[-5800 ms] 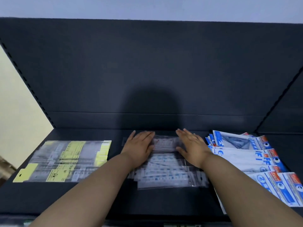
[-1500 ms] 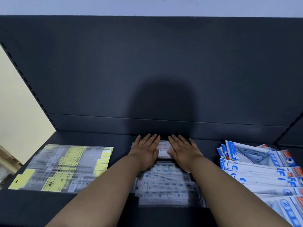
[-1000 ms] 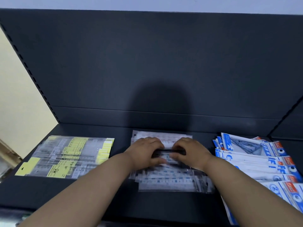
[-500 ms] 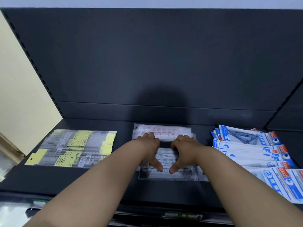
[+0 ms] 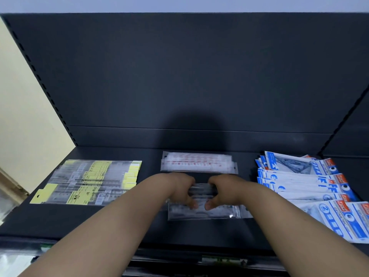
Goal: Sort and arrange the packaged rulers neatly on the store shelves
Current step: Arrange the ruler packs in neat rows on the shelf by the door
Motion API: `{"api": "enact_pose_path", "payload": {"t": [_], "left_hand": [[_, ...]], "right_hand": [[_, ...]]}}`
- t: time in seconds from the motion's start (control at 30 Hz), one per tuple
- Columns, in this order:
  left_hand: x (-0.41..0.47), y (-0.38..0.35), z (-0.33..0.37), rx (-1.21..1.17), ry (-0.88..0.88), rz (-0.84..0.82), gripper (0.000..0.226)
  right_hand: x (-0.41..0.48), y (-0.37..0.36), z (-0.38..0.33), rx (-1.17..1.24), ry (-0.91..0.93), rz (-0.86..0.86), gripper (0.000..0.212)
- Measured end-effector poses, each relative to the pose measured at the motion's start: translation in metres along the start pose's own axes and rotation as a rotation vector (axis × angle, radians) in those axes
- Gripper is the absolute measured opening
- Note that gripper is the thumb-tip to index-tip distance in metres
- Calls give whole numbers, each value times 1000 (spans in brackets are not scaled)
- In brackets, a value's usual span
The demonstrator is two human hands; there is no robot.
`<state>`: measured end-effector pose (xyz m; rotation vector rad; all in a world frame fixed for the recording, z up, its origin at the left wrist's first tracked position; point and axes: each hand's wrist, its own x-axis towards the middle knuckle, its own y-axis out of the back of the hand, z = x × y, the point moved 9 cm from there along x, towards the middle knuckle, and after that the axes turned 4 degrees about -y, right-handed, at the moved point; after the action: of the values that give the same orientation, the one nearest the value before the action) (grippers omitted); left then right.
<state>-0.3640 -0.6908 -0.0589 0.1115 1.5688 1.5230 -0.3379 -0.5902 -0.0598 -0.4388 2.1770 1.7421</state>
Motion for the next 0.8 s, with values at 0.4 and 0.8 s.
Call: {"api": "enact_pose_path", "payload": {"t": [0.4, 0.8], "left_hand": [[-9, 31, -12, 244, -54, 477, 58], [-2, 13, -23, 223, 1, 585, 62]], "right_hand": [[-3, 24, -12, -294, 66, 481, 48], [1, 15, -6, -272, 12, 554, 50]]}}
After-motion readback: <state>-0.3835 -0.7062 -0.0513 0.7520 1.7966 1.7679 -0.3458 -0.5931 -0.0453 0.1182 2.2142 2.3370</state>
